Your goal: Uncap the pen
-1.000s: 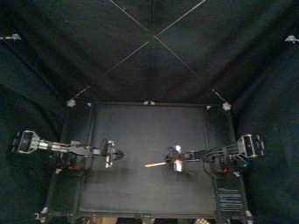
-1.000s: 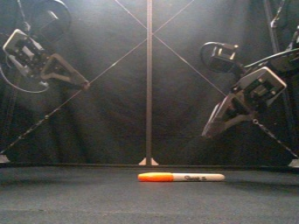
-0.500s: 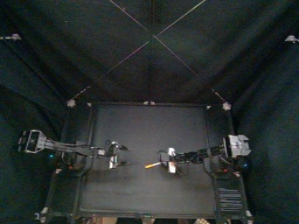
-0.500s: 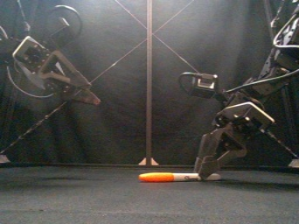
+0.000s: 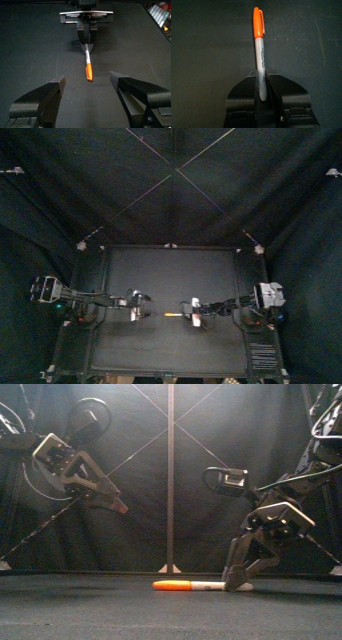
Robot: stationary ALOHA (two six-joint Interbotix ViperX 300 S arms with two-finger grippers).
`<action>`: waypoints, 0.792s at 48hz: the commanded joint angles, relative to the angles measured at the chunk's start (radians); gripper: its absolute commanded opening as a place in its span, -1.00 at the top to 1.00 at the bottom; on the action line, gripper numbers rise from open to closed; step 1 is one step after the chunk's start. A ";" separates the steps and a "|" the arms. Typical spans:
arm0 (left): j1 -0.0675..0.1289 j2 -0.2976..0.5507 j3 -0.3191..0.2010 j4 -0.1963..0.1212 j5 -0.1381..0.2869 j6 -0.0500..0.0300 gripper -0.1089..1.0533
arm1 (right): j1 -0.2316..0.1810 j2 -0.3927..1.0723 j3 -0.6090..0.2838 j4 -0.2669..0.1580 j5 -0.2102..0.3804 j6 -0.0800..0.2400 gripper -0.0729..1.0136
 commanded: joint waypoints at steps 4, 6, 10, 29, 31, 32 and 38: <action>0.002 0.057 -0.117 0.003 0.101 0.0000 -0.93 | -0.023 -0.104 -0.038 -0.025 0.011 0.002 -0.02; 0.002 0.071 -0.133 0.003 0.129 0.0015 -0.93 | -0.028 -0.120 -0.040 -0.032 0.011 0.002 -0.02; 0.006 0.097 -0.161 0.003 0.166 0.0015 -0.93 | -0.029 -0.141 -0.044 -0.046 0.011 0.003 -0.02; 0.009 0.158 -0.207 0.005 0.206 0.0015 -0.88 | -0.037 -0.166 -0.046 -0.055 0.012 0.003 -0.02; 0.009 0.158 -0.207 0.003 0.207 0.0015 -0.85 | -0.037 -0.166 -0.046 -0.055 0.012 0.003 -0.02; 0.008 0.158 -0.209 0.005 0.207 0.0015 -0.83 | -0.037 -0.166 -0.046 -0.055 0.012 0.003 -0.02; 0.009 0.160 -0.209 0.005 0.207 0.0031 -0.65 | -0.038 -0.164 -0.046 -0.055 0.012 0.003 -0.02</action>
